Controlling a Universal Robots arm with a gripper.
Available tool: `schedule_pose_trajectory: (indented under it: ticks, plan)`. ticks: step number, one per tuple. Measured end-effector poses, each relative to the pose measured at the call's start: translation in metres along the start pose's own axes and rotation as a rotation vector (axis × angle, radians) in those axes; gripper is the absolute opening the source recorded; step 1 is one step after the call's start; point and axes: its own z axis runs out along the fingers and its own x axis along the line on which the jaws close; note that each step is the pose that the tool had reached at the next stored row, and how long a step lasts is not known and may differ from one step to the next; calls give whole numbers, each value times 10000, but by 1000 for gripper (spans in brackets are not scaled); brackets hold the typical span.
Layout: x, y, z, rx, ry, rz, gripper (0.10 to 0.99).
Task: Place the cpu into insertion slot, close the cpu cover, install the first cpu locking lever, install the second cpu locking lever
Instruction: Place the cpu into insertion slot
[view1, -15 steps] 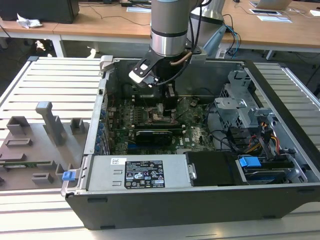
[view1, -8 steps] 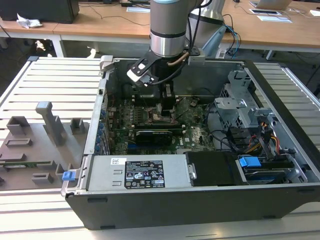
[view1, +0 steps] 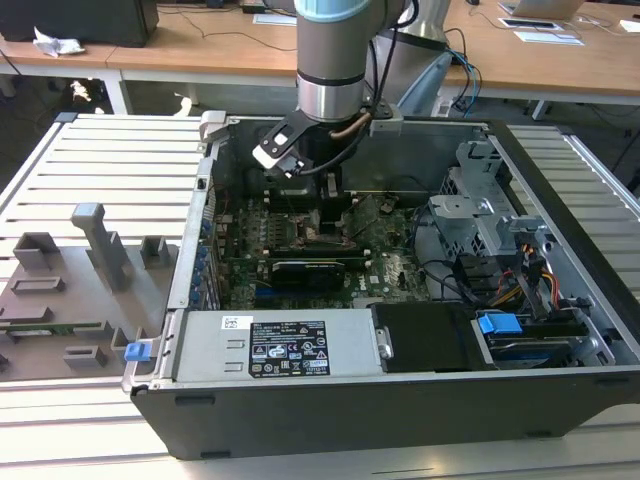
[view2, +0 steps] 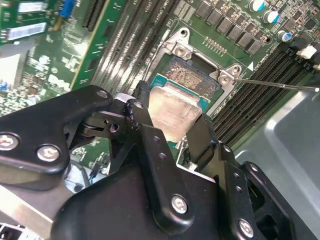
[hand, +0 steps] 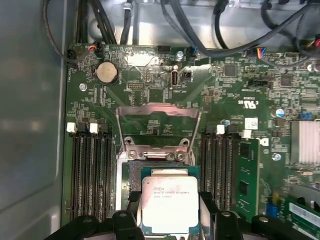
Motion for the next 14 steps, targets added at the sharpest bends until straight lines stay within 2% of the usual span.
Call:
schedule_pose_trajectory:
  ticks: [1, 2, 3, 4, 14]
  plan:
    - [8, -2, 31, 1, -1, -1, 541]
    - [26, -6, 119, -1, 1, 0, 541]
    - [44, -15, 177, 0, 0, -2, 541]
    - [54, -23, 202, 0, 0, 0, 541]
    - [80, -27, 254, 0, 0, 0, 541]
